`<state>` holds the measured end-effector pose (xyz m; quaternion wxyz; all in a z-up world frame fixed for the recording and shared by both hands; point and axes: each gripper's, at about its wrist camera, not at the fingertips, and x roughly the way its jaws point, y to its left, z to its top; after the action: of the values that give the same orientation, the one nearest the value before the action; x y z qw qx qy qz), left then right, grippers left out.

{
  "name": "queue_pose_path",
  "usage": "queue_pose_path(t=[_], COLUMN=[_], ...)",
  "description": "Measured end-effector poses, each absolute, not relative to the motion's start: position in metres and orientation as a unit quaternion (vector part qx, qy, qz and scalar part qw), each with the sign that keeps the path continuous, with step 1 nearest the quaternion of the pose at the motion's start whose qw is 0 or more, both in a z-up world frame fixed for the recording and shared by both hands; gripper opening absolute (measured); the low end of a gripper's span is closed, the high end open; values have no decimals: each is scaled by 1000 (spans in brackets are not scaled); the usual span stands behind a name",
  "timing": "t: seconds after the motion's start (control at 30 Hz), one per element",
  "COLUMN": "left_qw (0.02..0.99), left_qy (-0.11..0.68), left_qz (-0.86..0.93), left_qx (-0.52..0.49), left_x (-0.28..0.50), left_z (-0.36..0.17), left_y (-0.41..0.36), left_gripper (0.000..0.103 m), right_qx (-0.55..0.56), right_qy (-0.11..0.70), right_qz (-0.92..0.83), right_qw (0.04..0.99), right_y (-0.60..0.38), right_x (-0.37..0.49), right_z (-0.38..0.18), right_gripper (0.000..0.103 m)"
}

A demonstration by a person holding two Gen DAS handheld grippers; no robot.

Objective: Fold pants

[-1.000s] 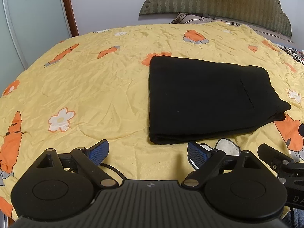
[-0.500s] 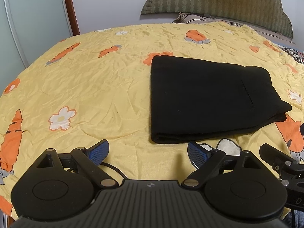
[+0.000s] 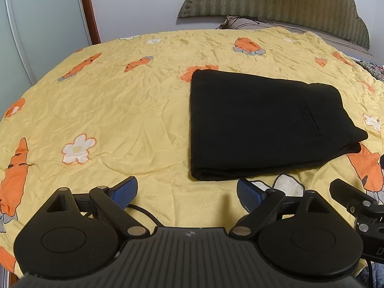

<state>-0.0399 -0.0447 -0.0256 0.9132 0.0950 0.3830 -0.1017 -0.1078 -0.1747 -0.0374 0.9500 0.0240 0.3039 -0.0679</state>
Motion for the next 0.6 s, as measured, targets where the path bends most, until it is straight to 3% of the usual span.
queue_pose_path(t=[0.37,0.6], left_qw=[915,940], left_qy=[378,323], left_qz=[-105,-80], left_qx=[93,78], left_x=[-41,-43], left_z=[-22,-6], left_y=[-43,-27], left_gripper=[92,92], right_qx=[22,27], right_qy=[305,284], right_qz=[-67,-72], right_qw=[950,956], right_y=[-174,-178], right_x=[-107,-113], right_z=[-36,-29], right_gripper=[103,103])
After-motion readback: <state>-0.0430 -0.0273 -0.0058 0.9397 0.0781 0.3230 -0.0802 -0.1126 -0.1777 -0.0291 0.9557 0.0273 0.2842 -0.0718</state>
